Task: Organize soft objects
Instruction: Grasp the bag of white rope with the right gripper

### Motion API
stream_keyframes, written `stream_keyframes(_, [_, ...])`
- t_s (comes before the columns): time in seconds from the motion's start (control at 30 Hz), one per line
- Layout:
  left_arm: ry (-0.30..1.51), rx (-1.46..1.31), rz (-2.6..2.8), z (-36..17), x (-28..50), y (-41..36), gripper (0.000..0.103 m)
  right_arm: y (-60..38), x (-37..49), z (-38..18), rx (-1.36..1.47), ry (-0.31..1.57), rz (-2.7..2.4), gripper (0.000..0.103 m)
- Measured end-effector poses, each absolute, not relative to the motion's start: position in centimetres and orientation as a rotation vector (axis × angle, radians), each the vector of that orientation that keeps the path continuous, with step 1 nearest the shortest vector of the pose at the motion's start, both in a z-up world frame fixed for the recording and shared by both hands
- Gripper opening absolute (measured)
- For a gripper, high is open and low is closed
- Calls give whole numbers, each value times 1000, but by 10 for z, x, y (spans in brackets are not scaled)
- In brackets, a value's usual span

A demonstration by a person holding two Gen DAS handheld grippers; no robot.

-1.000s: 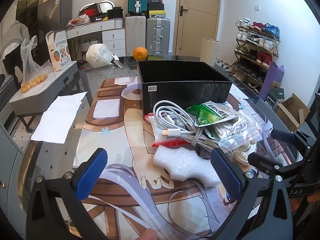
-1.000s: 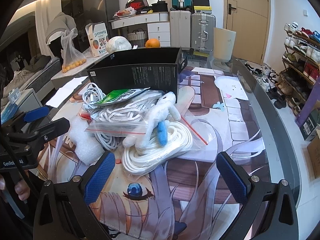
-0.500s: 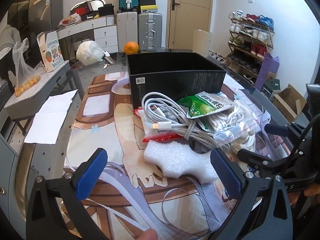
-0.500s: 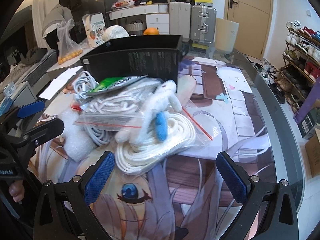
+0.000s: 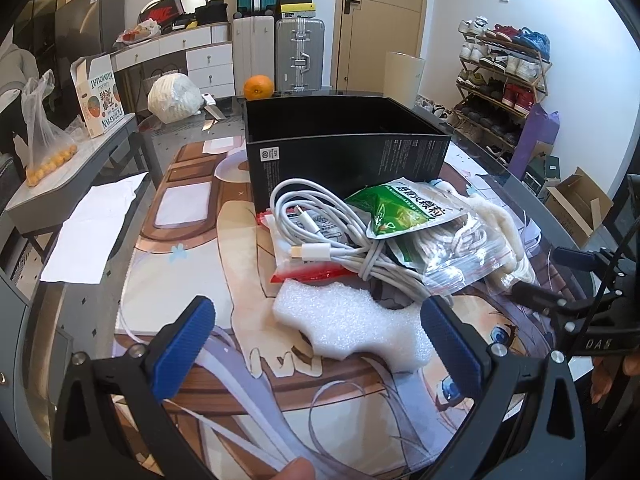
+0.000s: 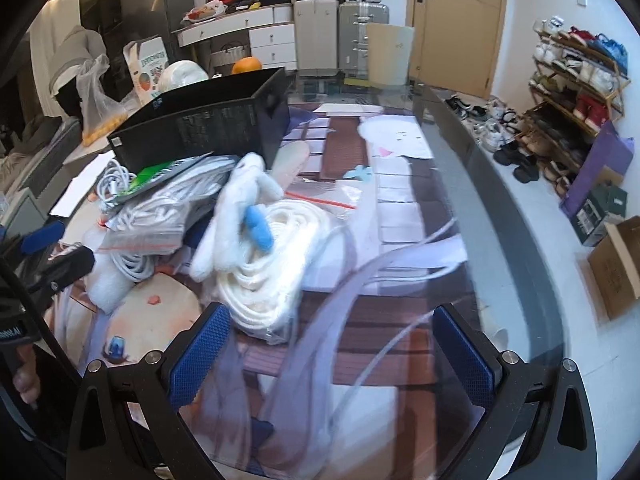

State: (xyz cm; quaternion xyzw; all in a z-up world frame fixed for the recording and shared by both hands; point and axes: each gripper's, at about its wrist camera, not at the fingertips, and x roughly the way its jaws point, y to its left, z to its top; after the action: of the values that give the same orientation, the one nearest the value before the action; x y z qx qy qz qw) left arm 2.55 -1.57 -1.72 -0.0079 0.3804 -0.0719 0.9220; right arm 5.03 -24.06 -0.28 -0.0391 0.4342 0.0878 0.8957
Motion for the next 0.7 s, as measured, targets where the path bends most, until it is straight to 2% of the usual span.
stream_keyframes(0.37, [810,-67,-154,-22,31,-3,103,-203,74,-11,-122,931,221,102])
stream_keyframes(0.43, [807,-74,-148,-22,31,0,103,-200,78,-12,-133,917,212,93])
stream_keyframes(0.5, [804,-79,-143,-21,31,0,103,-201,77,-10,-124,902,222,77])
stream_keyframes(0.53, [803,-79,-143,-21,31,1,103,-201,77,-9,-126,897,233,73])
stream_keyframes(0.6, [799,-75,-141,-21,31,1,103,-202,73,-8,-127,887,252,58])
stream_keyframes(0.63, [799,-72,-139,-21,32,1,103,-202,70,-8,-133,880,260,55])
stream_keyframes(0.7, [802,-75,-133,-21,33,3,103,-203,65,-7,-133,873,272,42])
